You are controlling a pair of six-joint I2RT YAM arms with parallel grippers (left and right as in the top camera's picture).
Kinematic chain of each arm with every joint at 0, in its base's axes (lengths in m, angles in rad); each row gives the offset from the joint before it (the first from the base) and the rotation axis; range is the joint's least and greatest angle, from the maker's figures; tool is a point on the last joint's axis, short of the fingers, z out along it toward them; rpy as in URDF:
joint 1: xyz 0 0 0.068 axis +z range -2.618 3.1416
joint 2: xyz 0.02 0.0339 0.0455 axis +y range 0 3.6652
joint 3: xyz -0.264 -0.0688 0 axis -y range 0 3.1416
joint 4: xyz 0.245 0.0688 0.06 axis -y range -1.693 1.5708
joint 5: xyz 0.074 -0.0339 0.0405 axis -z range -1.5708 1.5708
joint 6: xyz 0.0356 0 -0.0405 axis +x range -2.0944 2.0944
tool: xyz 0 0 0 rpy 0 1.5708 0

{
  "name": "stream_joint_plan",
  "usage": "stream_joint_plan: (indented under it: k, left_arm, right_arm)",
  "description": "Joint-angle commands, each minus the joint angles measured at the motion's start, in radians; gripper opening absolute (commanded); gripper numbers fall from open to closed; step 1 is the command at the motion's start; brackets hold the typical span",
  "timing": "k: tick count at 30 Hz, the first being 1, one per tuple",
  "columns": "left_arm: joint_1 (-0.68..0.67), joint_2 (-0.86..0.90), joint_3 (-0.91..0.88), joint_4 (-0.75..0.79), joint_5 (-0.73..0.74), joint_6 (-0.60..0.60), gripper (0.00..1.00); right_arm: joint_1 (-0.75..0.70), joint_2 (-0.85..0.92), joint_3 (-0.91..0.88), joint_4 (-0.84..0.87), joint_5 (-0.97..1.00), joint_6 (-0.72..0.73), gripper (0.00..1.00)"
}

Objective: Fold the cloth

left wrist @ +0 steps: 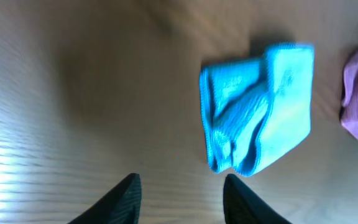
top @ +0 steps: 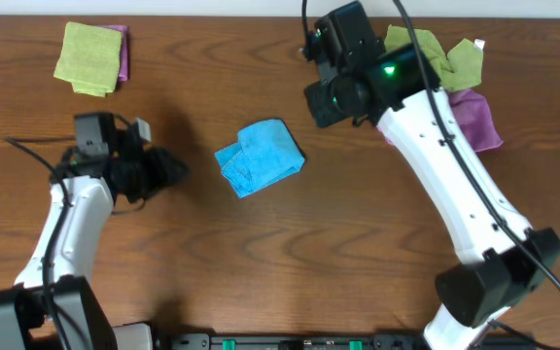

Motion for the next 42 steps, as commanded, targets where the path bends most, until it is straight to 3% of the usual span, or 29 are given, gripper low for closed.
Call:
stream_joint_plan:
  k: [1,4,10,16,29,42]
  left_arm:
    - [0.001,0.016,-0.06,0.047,0.101,0.021,0.51]
    - [0.001,0.024,-0.118,0.124,0.118,-0.014,0.63]
    - [0.001,0.027,-0.214,0.313,0.148,-0.111,0.69]
    - [-0.039,0.031,-0.223,0.418,0.132,-0.172,0.72]
    - [-0.189,0.034,-0.223,0.448,-0.063,-0.209,0.73]
    - [-0.218,0.173,-0.223,0.595,0.028,-0.312,0.75]
  right_arm:
    - [-0.011,0.047,-0.118,0.063,-0.114,-0.025,0.01]
    - [-0.008,0.069,-0.208,0.165,-0.133,-0.005,0.01]
    - [-0.007,0.148,-0.277,0.291,-0.133,0.031,0.02]
    - [-0.002,0.224,-0.277,0.359,-0.125,0.035,0.01]
    - [-0.001,0.318,-0.277,0.385,-0.08,0.035,0.01]
    - [0.015,0.349,-0.277,0.407,-0.085,0.046,0.02]
